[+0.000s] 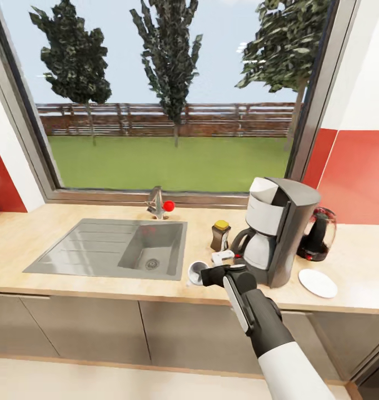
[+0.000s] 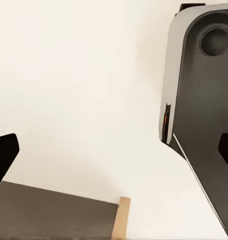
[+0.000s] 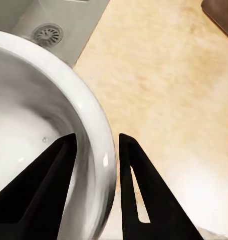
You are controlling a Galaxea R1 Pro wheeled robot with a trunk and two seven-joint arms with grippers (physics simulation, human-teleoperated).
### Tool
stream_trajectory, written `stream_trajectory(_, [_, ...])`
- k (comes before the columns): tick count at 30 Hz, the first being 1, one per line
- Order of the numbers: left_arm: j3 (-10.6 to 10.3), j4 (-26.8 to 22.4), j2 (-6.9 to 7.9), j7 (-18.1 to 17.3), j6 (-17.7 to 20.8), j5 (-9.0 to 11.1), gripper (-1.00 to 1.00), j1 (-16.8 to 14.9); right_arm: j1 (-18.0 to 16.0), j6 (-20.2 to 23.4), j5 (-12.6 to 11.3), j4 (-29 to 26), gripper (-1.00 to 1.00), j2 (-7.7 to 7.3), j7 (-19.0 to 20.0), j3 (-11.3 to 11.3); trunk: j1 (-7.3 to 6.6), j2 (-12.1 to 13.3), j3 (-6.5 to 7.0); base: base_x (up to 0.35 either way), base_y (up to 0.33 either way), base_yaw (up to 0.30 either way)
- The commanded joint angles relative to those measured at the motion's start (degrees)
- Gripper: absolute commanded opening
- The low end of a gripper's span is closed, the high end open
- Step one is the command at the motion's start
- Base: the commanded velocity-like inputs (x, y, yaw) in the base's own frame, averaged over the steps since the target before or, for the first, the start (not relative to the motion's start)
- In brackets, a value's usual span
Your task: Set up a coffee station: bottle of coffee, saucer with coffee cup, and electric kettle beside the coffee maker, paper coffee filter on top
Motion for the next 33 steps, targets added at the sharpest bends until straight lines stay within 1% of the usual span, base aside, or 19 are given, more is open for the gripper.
stream_trajectory(1, [-0.5,-0.1,0.00,0.2,0.1,0.5,1.00,0.0,0.0,0.3,0.2,-0.1,-1.00,0.00,0.3,0.0,0.01,-0.1,-0.13,-0.213,-0.207,0.270])
stream_trajectory(7, [-0.5,-0.1,-0.03,0.2,0.1,0.5,1.00,0.0,0.0,0.3,0.2,-0.1,-1.00,0.00,0.3,0.0,0.01,-0.1,-0.13,-0.226,-0.202,0.093])
stream_trajectory(15, [-0.5,-0.1,-0.09,0.2,0.2,0.5,1.00,0.0,0.0,0.3,0.2,0.0,-1.00,0.00,0.2,0.0,0.01,-0.1,-0.13,-0.226,-0.198,0.004])
stream_trajectory(33, [-0.5,-0.1,-0.06,0.2,0.2,0.5,1.00,-0.1,0.0,0.3,0.2,-0.1,-1.00,0.00,0.2,0.0,0.01,-0.1,-0.13,-0.174,-0.229,0.000])
